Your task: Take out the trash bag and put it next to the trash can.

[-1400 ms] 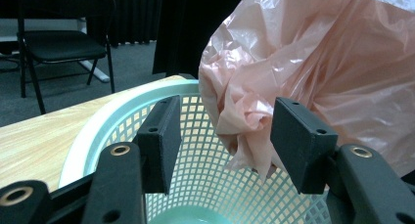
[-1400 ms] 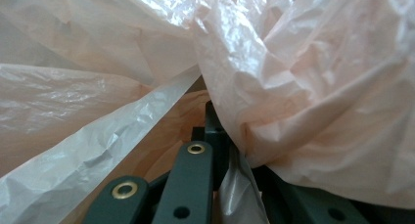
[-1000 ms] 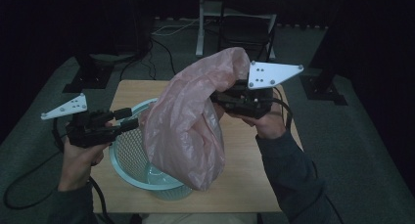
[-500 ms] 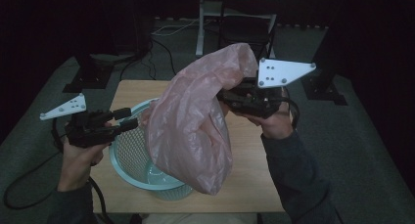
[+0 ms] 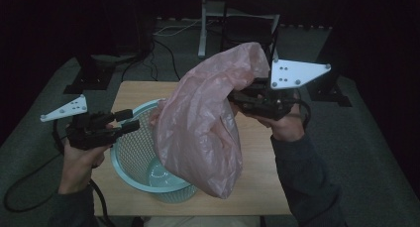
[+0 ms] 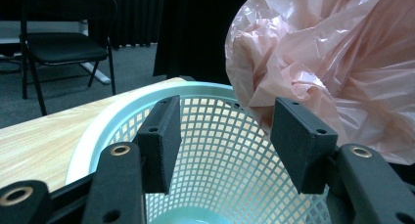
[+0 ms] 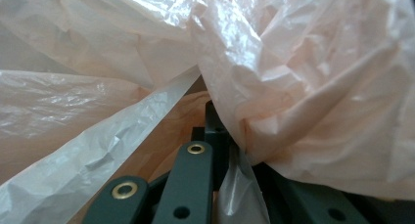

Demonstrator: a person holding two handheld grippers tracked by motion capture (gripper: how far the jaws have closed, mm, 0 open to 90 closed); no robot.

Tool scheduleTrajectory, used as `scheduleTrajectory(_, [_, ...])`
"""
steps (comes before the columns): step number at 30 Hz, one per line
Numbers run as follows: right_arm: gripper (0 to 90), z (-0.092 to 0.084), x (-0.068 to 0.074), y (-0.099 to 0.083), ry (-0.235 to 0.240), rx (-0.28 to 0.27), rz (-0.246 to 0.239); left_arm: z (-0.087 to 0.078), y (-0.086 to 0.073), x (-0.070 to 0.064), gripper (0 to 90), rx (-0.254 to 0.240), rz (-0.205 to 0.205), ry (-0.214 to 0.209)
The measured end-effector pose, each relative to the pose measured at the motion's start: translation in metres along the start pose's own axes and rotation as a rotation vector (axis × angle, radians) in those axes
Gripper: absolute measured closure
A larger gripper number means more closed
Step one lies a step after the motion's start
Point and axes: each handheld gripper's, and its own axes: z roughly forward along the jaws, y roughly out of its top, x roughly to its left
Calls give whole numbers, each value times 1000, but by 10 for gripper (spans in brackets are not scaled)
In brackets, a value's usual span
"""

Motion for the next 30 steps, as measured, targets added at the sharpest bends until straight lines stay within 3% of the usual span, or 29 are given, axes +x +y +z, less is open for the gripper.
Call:
scheduleTrajectory(20, [852, -34, 2, 8, -46, -11, -15, -1, 0, 0, 452, -2, 2, 1])
scheduleTrajectory(30, [850, -55, -2, 2, -79, -2, -2, 1, -1, 0, 452, 1, -3, -1])
